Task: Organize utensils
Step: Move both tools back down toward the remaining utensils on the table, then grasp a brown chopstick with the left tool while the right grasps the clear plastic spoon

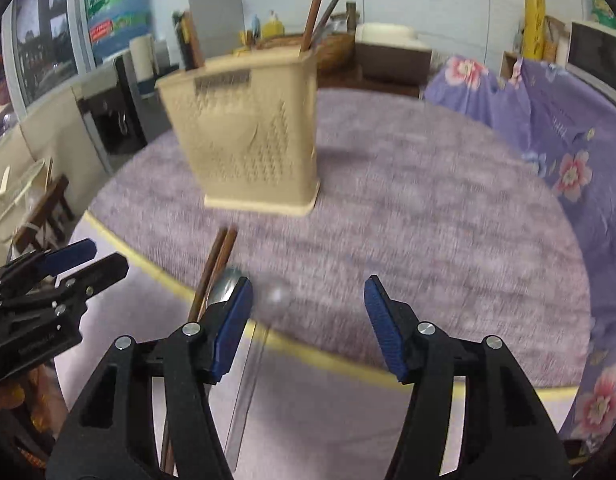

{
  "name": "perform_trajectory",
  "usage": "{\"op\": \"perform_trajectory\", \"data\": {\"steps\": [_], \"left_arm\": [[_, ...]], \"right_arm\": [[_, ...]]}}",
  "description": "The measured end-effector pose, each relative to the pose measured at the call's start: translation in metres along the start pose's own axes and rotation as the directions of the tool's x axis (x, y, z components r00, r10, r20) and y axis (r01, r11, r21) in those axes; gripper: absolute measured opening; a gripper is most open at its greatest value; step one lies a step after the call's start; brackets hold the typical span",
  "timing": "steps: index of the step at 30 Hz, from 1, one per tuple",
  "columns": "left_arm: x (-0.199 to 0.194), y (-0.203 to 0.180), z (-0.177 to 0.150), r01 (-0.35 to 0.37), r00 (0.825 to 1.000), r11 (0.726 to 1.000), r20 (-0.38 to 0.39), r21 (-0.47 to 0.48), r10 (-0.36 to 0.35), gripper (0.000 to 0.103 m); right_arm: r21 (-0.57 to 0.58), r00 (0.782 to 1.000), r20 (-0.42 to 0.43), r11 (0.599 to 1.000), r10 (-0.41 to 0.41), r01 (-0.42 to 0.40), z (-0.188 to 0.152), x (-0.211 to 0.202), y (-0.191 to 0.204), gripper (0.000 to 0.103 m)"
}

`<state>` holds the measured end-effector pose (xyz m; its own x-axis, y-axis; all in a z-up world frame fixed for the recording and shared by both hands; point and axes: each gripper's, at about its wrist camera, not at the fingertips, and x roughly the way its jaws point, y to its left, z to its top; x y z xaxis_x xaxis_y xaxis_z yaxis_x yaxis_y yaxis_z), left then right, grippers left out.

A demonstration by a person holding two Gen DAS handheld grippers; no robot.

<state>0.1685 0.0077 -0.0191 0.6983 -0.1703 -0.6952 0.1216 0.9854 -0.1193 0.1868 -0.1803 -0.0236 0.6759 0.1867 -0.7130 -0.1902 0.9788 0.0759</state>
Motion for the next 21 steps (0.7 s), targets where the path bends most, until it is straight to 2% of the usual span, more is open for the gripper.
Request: {"op": "perform_trajectory", "data": {"steps": [5, 10, 13, 14, 16, 21], "left_arm": [[0.008, -0.002, -0.019, 0.016, 0.998, 1.000, -0.055, -0.006, -0.016, 0.055], [0.012, -0.012, -0.026, -0.001, 0.996, 1.000, -0.086, 0.028, 0.004, 0.055], [0.015, -0.019, -0.028, 0.017, 0.995, 0.999, -0.101, 0.048, -0.012, 0.055], [0.016, -0.022, -0.029, 0.020, 0.995, 0.998, -0.103, 0.052, -0.015, 0.055], [0.017, -0.026, -0.030, 0.024, 0.995, 0.998, -0.102, 0.057, -0.018, 0.054], [0.022, -0.034, -0.029, 0.040, 0.992, 0.997, -0.118, 0.061, -0.033, 0.045]], "right_arm": [[-0.009, 0.997, -0.074, 1.000, 0.027, -0.028, -0.031, 0.017, 0.018, 0.046], [-0.007, 0.994, -0.110, 1.000, 0.028, -0.029, -0.042, 0.030, 0.029, 0.037], [-0.041, 0.995, -0.097, 0.999, -0.014, 0.010, -0.041, 0.031, 0.034, 0.024], [-0.037, 0.995, -0.095, 0.999, -0.020, 0.016, -0.041, 0.031, 0.032, 0.016], [-0.032, 0.995, -0.093, 0.999, -0.023, 0.020, -0.042, 0.030, 0.027, 0.010], [-0.029, 0.994, -0.086, 0.997, -0.072, 0.069, -0.041, 0.028, 0.004, 0.009]]}}
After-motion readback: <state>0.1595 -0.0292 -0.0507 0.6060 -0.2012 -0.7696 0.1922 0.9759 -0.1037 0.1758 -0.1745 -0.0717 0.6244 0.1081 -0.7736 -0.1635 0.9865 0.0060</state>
